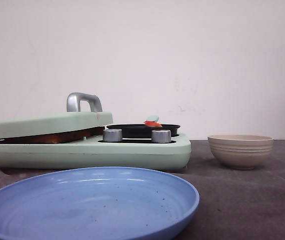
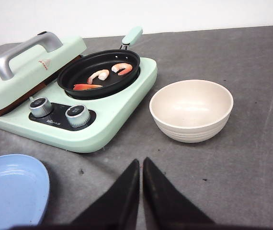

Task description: Make breakfast with bread and shrimp

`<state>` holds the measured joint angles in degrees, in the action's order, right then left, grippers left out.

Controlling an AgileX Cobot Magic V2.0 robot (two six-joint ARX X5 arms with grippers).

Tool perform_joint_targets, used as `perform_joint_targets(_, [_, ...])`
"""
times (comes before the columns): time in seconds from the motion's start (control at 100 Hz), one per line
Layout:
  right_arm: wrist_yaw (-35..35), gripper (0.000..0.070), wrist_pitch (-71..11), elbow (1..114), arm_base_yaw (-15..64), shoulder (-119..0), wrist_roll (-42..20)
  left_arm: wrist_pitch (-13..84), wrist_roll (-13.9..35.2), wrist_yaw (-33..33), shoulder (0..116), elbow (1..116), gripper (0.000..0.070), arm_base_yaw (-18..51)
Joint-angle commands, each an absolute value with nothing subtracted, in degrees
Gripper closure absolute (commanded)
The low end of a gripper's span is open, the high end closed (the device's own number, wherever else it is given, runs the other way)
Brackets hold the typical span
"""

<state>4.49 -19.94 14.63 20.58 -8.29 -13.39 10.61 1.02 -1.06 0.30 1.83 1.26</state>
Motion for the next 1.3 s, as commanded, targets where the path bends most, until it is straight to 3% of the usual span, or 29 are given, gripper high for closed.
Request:
perform_joint_targets(0.0, [4.4,0.0697,-19.3,14.9,20.9,-8.4,-14.0,10.8,1.3,-0.7,0.2,0.8,0.0458,1.2])
perform_joint_targets(0.72, [4.2,0.0697,-20.2,14.8,20.8,-8.1,-13.9,10.8,1.3,-0.7,0.2,0.8,0.0458,1.2])
perform_joint_targets(0.91, [0.3,0.0697,-13.2,9.6,17.0,-4.6,-0.1,10.8,1.3,-0.6,0.2,0.8,0.0458,1.2])
perform_joint_targets(1.06, [1.0,0.0697,-2.5,1.0,11.8,-2.6,3.8,10.8,1.3,-0.6,0.2,0.8,0.0458,1.2])
perform_joint_targets(1.16, [2.8,0.0697,-11.1,0.7,8.1,-0.8,4.5,10.8,1.3,-0.6,0.2,0.8,0.0458,1.2])
perform_joint_targets(1.29, [1.0,0.0697,-10.8,0.7,5.5,-0.2,6.3,10.7,1.3,-0.6,0.2,0.8,0.0458,1.2])
